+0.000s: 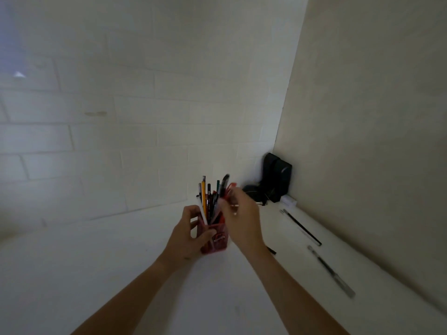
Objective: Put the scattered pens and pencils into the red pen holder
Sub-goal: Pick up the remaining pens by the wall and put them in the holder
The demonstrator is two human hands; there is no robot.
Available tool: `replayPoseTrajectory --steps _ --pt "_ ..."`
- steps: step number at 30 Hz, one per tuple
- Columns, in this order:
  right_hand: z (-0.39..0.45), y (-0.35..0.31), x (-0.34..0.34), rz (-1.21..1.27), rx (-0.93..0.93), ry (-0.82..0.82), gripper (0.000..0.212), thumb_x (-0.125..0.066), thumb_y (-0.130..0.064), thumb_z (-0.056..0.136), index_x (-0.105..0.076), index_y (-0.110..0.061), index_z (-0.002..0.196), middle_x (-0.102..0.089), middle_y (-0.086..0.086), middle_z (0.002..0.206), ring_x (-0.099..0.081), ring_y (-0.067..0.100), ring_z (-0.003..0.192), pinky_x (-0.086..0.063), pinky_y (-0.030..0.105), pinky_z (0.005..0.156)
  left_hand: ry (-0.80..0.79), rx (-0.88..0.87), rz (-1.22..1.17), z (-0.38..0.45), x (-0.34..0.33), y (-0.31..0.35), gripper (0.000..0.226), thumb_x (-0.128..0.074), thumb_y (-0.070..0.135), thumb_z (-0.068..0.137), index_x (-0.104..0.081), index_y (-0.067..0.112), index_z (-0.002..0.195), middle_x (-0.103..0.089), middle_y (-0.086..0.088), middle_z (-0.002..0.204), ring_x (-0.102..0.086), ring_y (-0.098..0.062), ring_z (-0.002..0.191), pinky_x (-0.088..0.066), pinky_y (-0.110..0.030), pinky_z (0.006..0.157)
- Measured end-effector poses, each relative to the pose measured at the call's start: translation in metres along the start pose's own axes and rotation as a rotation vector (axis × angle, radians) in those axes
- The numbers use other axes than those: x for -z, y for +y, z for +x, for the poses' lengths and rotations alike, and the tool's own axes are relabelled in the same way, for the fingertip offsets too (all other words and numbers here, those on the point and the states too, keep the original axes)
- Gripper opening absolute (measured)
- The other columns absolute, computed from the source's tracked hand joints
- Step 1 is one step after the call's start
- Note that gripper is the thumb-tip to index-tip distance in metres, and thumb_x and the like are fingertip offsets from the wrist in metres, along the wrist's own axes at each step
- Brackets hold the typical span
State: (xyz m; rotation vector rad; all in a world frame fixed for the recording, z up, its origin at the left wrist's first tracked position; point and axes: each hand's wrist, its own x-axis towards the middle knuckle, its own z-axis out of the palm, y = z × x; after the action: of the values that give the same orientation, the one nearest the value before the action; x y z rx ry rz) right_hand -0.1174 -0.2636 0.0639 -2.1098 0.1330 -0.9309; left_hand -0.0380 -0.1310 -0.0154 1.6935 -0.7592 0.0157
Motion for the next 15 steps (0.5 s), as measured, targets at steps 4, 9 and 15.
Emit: replayPoseTrajectory --steps 4,9,15 --pt "-0.01 0.005 -0.018 -0.178 0.04 0.0 0.005 -0.066 -0.022 0.091 -0.061 -0.02 0.09 -0.051 -0.012 0.084 -0.05 0.0 0.071 -0.038 0.008 0.065 0.005 0.003 -0.004 -0.001 0.001 0.004 0.063 -0.073 0.042 0.077 -0.044 0.019 0.128 -0.06 0.012 0.127 -0.062 -0.005 0.116 -0.048 -0.021 0.102" --pt "-0.002 -0.005 -0.017 -0.106 0.024 0.065 0.019 -0.07 -0.029 0.088 -0.058 -0.021 0.101 -0.053 -0.007 0.092 -0.053 0.005 0.078 -0.043 0.009 0.066 -0.008 0.009 0.015 -0.002 0.0 0.003 0.054 -0.074 0.035 0.084 -0.043 0.023 0.126 -0.06 0.016 0.125 -0.061 0.002 0.115 -0.046 -0.021 0.103" --pt "0.001 -0.007 -0.017 -0.402 0.013 -0.027 0.016 -0.059 -0.033 0.095 -0.058 -0.018 0.098 -0.047 -0.008 0.087 -0.046 0.009 0.074 -0.034 0.017 0.063 -0.02 0.035 0.03 0.002 0.001 -0.001 0.057 -0.075 0.03 0.085 -0.041 0.024 0.129 -0.061 0.009 0.125 -0.061 0.001 0.115 -0.045 -0.021 0.105"
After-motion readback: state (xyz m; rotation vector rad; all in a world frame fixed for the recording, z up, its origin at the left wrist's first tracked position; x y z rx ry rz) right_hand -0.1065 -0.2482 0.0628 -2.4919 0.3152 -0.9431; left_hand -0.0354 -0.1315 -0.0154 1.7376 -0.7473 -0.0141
